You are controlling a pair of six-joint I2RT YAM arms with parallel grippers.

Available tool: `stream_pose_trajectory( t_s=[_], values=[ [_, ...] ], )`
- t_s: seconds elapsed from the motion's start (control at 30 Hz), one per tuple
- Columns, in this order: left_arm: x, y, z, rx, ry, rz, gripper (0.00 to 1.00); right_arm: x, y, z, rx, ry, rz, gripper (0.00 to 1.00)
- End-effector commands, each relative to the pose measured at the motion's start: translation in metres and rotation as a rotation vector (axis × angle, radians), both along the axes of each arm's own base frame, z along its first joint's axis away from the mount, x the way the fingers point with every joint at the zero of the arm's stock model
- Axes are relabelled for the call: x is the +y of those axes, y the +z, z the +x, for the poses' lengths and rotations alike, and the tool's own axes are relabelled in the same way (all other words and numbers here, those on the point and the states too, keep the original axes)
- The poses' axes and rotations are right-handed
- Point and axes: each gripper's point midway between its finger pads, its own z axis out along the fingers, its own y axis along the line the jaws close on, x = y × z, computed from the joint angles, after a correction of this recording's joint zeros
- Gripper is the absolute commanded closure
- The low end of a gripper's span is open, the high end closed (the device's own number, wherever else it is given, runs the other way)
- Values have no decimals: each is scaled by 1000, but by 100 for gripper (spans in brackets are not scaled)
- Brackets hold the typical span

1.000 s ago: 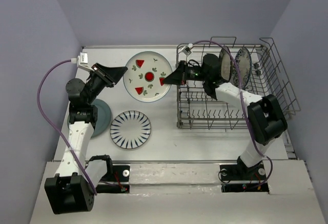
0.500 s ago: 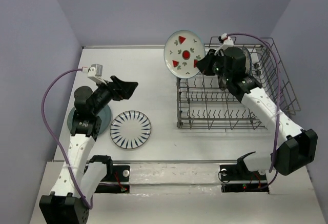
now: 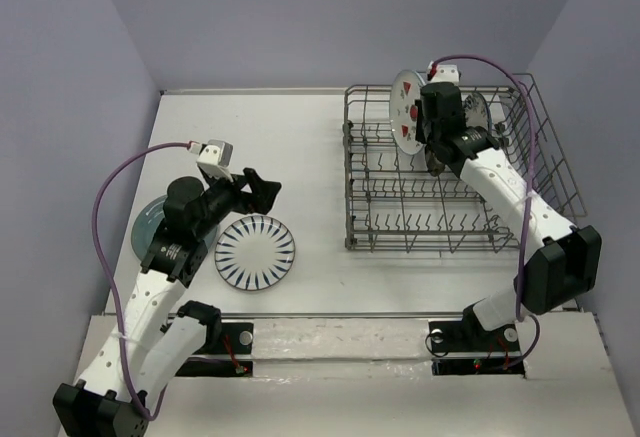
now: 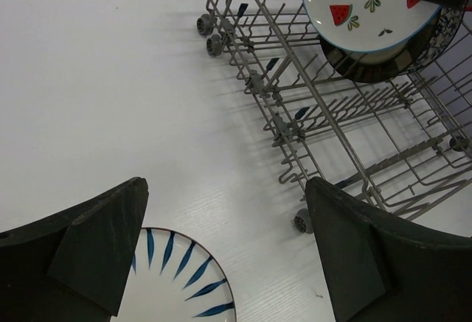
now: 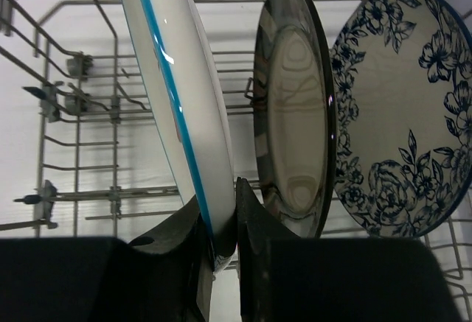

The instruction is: Load the plates into the dish rack

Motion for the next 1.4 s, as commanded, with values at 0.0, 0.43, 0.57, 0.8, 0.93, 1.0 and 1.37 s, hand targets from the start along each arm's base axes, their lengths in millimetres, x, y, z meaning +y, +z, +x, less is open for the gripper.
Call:
stream_pose_trajectory(
  t_s=[0.0, 0.43, 0.57, 0.8, 0.93, 1.0, 1.37],
  values=[
    [-3, 15, -4, -67, -22, 9, 1, -16, 56, 12, -168, -101, -6, 93],
    [-11, 13, -6, -55, -50, 12, 1, -29, 67, 13, -197, -191, -14, 93],
    [-10, 14, -6, -59, -48, 9, 1, -30, 61, 13, -183, -194, -29, 93],
    [-10, 14, -7, -60, -48, 6, 1, -14, 23, 21, -109, -143, 3, 93],
    [-10, 13, -7, -58, -50, 8, 1, -12, 0, 26, -65, -152, -6, 93],
    [-10, 13, -7, -57, -48, 7, 1, -10, -7, 28, -50, -156, -3, 93],
    [-10, 11, -4, -49, -41, 11, 1, -4, -29, 24, -5, -127, 18, 80]
  ],
)
